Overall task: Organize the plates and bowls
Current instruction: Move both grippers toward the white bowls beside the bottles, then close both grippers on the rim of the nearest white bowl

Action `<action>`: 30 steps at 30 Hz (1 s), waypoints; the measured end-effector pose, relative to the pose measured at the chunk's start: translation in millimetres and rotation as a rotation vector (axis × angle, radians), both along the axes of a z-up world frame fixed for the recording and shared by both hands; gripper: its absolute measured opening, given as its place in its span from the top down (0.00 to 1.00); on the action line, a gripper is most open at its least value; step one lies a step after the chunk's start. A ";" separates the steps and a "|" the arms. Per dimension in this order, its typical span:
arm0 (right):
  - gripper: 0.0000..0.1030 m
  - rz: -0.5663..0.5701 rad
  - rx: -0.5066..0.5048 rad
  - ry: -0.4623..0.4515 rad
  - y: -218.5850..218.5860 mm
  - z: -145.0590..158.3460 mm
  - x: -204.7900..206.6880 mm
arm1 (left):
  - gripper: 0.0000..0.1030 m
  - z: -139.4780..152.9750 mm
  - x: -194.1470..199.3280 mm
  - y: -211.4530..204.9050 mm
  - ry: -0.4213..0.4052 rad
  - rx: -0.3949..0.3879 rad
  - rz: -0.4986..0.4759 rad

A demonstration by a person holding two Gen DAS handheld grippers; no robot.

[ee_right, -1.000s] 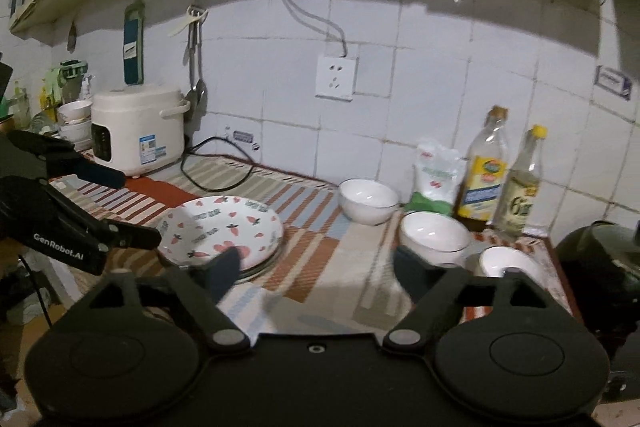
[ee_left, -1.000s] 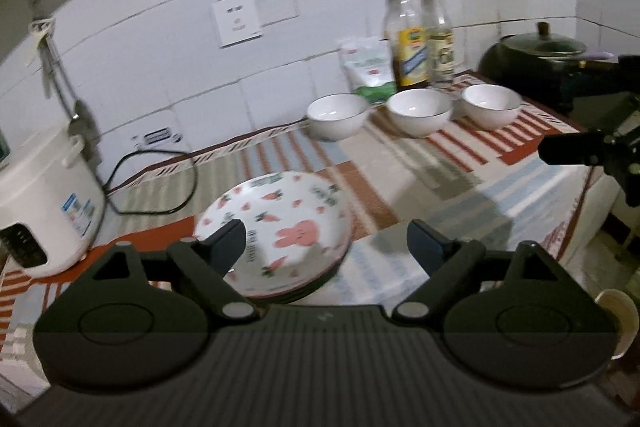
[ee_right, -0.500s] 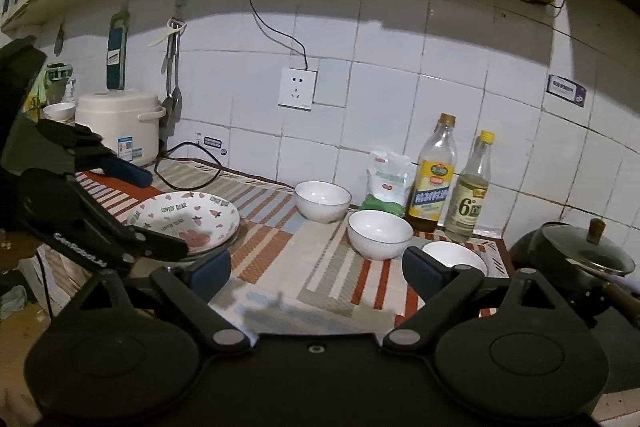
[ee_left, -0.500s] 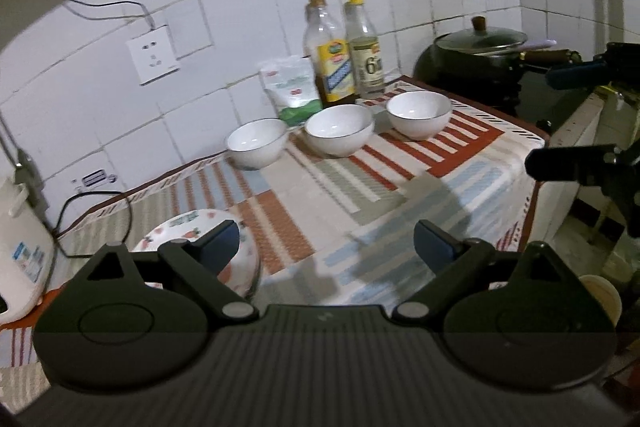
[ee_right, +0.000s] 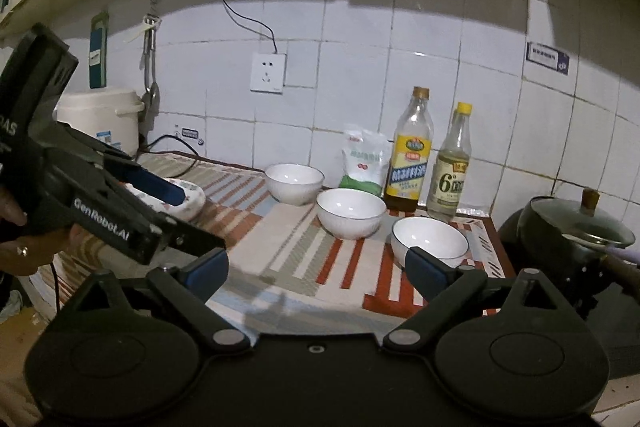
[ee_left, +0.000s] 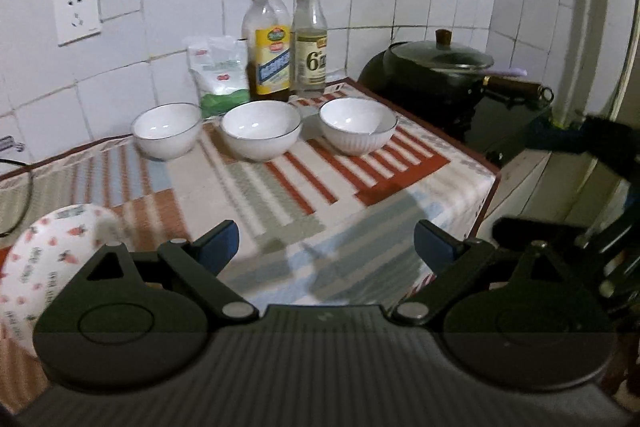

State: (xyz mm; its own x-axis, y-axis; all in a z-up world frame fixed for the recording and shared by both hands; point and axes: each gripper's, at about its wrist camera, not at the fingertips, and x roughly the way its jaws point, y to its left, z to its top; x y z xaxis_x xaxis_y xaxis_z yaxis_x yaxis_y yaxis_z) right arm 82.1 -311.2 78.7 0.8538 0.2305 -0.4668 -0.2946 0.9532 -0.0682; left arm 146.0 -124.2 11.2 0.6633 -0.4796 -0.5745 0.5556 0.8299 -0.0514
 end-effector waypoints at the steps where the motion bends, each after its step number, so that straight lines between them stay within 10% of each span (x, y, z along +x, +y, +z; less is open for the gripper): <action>1: 0.05 0.000 0.005 0.002 -5.0 -3.2 4.7 | 0.08 -1.6 3.6 -4.8 -0.004 -0.007 0.005; 30: 0.03 -0.006 0.017 0.130 -116.0 -119.8 201.9 | 0.39 -90.0 187.6 -133.4 0.197 -0.249 0.120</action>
State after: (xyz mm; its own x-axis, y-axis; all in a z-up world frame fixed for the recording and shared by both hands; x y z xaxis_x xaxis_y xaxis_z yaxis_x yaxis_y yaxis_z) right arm 284.0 -427.2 -41.2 0.7877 0.2342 -0.5698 -0.2941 0.9557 -0.0138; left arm 333.6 -257.5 -78.7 0.6115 -0.5467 -0.5720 0.4140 0.8372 -0.3575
